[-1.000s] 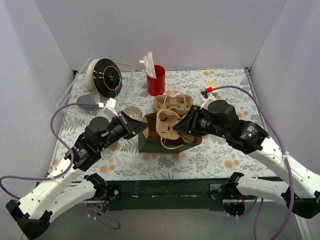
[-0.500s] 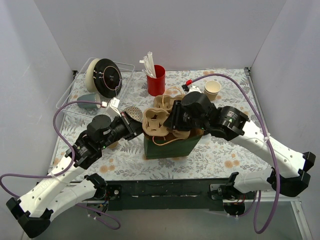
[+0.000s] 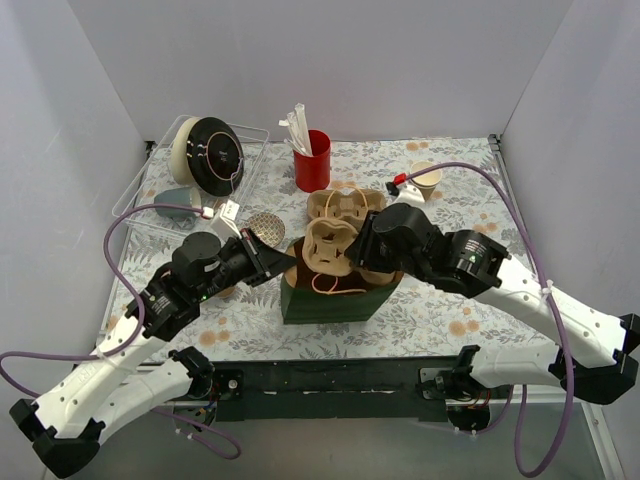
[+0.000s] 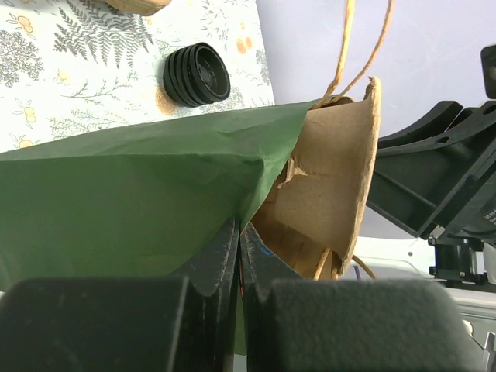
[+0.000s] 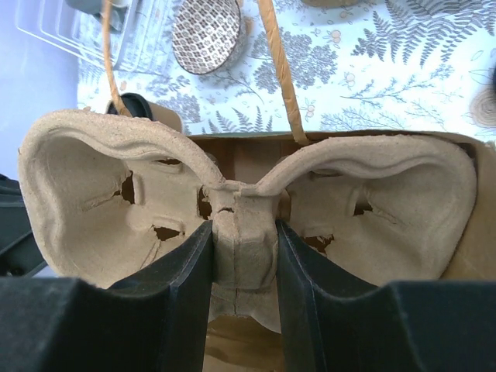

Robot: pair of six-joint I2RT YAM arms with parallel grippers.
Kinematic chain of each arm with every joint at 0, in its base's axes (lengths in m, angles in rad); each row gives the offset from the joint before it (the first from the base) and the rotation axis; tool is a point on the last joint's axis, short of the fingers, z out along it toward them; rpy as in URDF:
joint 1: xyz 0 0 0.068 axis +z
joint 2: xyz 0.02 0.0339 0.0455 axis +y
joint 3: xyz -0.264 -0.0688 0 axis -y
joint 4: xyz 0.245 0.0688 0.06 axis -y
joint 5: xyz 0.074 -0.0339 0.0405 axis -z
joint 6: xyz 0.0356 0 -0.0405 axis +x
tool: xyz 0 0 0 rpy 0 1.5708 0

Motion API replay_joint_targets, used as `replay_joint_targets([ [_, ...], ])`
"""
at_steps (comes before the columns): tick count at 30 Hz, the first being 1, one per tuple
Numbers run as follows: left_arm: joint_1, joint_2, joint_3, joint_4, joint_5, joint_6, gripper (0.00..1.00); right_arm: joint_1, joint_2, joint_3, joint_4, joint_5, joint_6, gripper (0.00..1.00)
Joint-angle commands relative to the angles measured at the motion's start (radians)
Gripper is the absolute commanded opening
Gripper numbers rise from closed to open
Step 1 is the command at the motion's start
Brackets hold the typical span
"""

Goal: Pack the takeout coffee

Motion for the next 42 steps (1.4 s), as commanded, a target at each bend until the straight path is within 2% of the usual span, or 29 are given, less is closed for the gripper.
replay_joint_targets([
  [1, -0.004, 0.013, 0.060, -0.009, 0.029, 0.002, 0.00, 0.012, 0.057, 0.075, -0.062, 0.016, -0.058, 0.01],
  [4, -0.004, 0.024, 0.071, -0.018, 0.018, -0.004, 0.00, 0.043, 0.083, 0.101, -0.050, -0.049, -0.058, 0.01],
  [9, -0.004, 0.013, 0.063, -0.021, 0.020, 0.002, 0.00, 0.058, 0.062, 0.091, 0.011, -0.063, 0.003, 0.02],
  [12, -0.004, -0.008, 0.039, -0.024, 0.020, 0.010, 0.00, 0.058, -0.001, 0.048, 0.091, -0.031, 0.052, 0.01],
  [15, -0.004, -0.030, 0.016, -0.024, 0.023, 0.010, 0.00, 0.060, -0.021, 0.055, 0.053, 0.049, 0.086, 0.01],
  [19, -0.002, -0.050, -0.004, -0.024, 0.033, 0.005, 0.00, 0.058, -0.038, 0.007, 0.059, 0.100, 0.020, 0.01],
  [26, -0.004, -0.056, -0.006, -0.035, 0.032, 0.010, 0.00, 0.060, -0.093, -0.060, 0.038, 0.155, 0.083, 0.01],
  [30, -0.002, -0.059, -0.009, -0.039, 0.029, 0.011, 0.00, 0.060, -0.098, -0.057, 0.091, 0.172, 0.040, 0.01],
  [35, -0.004, -0.031, 0.031, -0.061, 0.018, 0.007, 0.00, 0.066, -0.020, 0.000, 0.085, 0.045, -0.062, 0.01],
  [37, -0.004, -0.013, 0.060, -0.070, 0.018, 0.007, 0.00, 0.070, 0.005, 0.034, 0.056, -0.013, -0.075, 0.01],
  [38, -0.004, -0.005, 0.072, -0.075, 0.015, 0.001, 0.00, 0.078, 0.036, 0.051, -0.009, -0.023, -0.072, 0.01],
  [42, -0.004, 0.039, 0.147, -0.137, -0.005, -0.004, 0.00, 0.125, 0.109, 0.147, -0.151, -0.011, -0.067, 0.01],
])
